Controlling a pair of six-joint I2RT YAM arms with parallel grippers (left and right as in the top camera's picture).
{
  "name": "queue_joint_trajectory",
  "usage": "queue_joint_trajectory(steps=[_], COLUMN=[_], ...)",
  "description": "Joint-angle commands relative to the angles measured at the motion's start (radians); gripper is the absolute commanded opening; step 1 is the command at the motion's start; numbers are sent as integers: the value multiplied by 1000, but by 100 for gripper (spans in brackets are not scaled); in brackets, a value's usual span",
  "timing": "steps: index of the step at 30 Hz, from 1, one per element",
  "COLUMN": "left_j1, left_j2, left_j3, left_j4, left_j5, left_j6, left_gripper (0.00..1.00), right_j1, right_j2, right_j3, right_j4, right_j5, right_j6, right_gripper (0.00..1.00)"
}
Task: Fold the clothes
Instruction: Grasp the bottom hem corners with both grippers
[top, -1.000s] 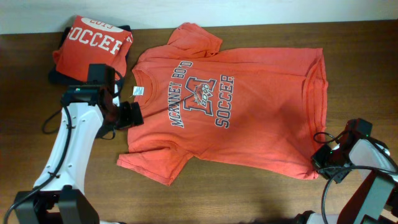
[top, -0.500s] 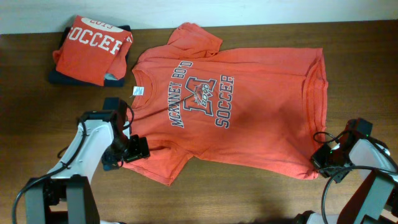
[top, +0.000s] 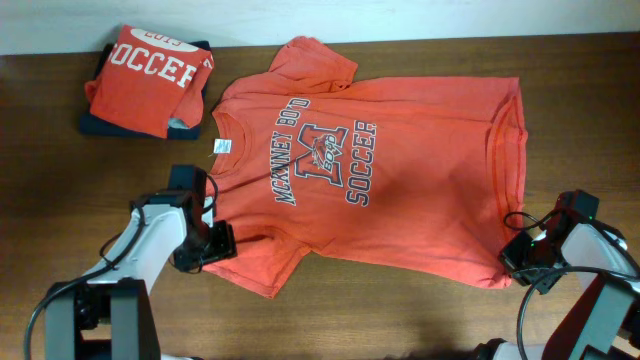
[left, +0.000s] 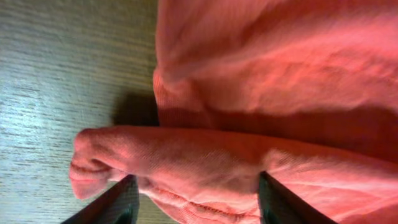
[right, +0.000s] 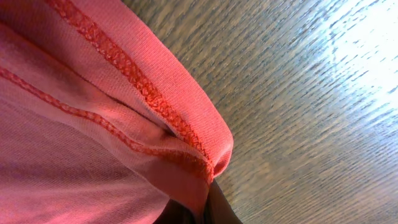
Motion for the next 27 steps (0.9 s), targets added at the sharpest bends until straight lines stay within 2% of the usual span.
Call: queue_joint_trajectory(steps=[1, 3, 8, 9, 10, 11, 12, 18, 27], left_j1=[-4, -4, -4, -4, -4, -4, -4, -2, -2], left_j2=[7, 7, 7, 7, 7, 7, 7, 7, 62], left_j3=[-15, -15, -15, -15, -15, -15, -15, -15, -15], left_j4=[4, 0, -10, -14, -18, -19, -21, 14, 78], left_j5=[7, 7, 6, 2, -25, -60, -103, -152, -116], left_j6=[11, 11, 11, 11, 11, 11, 10, 3, 3], left_gripper=[51, 42, 40, 43, 60, 72, 78, 81, 81], right_j1=[5, 5, 5, 5, 5, 5, 5, 5, 5], right_j2=[48, 48, 48, 48, 48, 48, 48, 48, 48], right_j3=[-34, -34, -34, -34, -34, -34, -34, -34, -34], right_j4=[14, 14, 14, 14, 14, 14, 14, 14, 14], right_j5=[8, 8, 8, 8, 8, 8, 8, 8, 8], right_j6=[4, 4, 4, 4, 4, 4, 4, 4, 4], right_gripper=[6, 5, 6, 6, 6, 6, 6, 6, 7])
